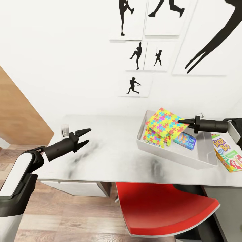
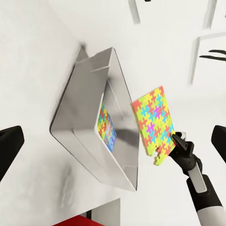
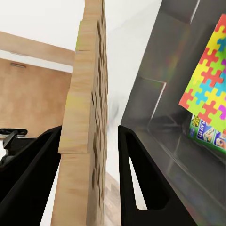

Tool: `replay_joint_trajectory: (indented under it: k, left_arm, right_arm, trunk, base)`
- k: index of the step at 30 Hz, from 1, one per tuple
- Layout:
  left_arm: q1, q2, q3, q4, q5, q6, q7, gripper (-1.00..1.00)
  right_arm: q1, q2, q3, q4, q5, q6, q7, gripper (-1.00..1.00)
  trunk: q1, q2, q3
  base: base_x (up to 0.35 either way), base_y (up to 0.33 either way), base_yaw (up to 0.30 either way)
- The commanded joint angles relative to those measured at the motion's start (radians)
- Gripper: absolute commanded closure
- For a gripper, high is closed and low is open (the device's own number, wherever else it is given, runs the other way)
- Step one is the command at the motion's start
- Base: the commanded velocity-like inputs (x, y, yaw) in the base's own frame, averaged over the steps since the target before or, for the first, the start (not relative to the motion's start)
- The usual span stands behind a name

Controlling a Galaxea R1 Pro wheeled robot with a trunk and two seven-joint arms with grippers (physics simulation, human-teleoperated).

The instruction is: Put all the toys in the child's room - the three board games (two on the bed and one on the table), the two jigsaw puzzles on the table, and the tennis ball on the table - inside the toy box on the table in the child's room.

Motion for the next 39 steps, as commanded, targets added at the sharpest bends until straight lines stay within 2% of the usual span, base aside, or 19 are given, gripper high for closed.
replay_joint_trajectory:
  k: [1, 15, 39]
  left_arm:
    - [-0.001, 0.001, -0.001, -0.001, 0.011, 0.001, 0.01, -1.0]
    - [-0.003, 0.0, -0.002, -0.001, 0.011, 0.001, 0.009, -1.0]
    - [-0.004, 0.001, -0.002, -0.001, 0.011, 0.001, 0.008, -1.0]
  right_arm:
    - [0.001, -0.001, 0.005, 0.0, -0.002, 0.006, 0.004, 1.0]
    - [0.008, 0.0, 0.003, 0.001, -0.001, 0.006, 0.001, 1.0]
    - [-0.011, -0.001, -0.007, 0.002, -0.003, 0.006, -0.002, 1.0]
  trunk:
    - [0.001, -0.002, -0.002]
    - [0.001, -0.002, -0.007]
    - [0.001, -0.002, -0.042]
  base:
    - [0.0, 0.0, 0.0]
    - [0.0, 0.0, 0.0]
    - [0.0, 0.0, 0.0]
